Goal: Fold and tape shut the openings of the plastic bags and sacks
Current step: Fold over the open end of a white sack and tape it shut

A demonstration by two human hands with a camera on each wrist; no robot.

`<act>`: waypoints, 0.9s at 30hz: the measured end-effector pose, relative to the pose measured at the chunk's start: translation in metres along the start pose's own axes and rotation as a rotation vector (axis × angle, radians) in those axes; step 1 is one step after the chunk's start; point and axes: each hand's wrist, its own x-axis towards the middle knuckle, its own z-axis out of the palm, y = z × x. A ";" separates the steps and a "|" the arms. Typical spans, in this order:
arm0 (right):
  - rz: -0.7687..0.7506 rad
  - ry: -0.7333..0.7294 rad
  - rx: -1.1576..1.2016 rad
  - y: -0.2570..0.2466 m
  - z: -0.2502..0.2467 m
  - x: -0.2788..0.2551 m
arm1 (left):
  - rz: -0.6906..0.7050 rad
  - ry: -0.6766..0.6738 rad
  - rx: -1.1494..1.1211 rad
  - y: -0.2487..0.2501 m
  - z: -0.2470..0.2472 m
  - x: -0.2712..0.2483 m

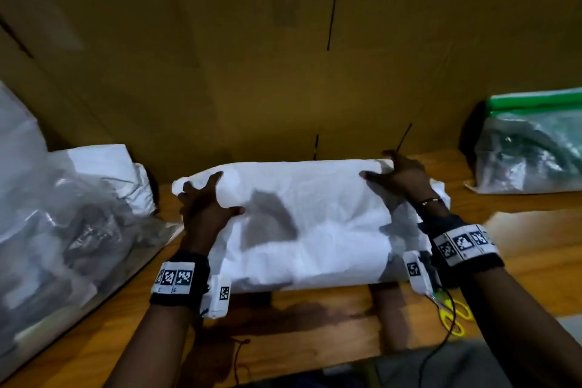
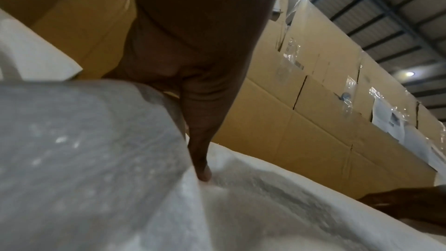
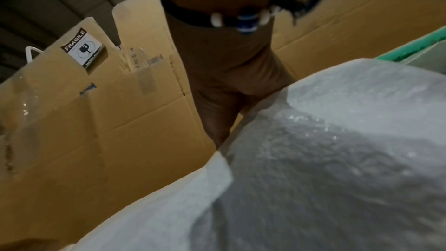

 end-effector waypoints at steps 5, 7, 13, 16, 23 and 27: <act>0.092 -0.057 0.091 0.014 -0.018 0.012 | 0.030 -0.006 -0.046 -0.023 0.017 0.025; -0.003 -0.038 0.112 0.013 -0.022 0.013 | 0.091 0.014 -0.080 -0.011 0.009 0.017; -0.184 0.322 0.320 0.023 -0.054 -0.018 | 0.288 0.310 -0.256 0.027 -0.017 -0.010; -0.255 0.465 0.440 0.034 -0.087 -0.028 | 0.442 0.460 -0.324 0.064 -0.033 -0.029; -0.358 0.615 0.512 0.096 -0.184 -0.003 | 0.584 0.476 -0.409 0.173 -0.019 -0.052; -0.488 0.540 0.467 0.148 -0.236 0.008 | 0.614 0.476 -0.364 0.241 0.010 -0.060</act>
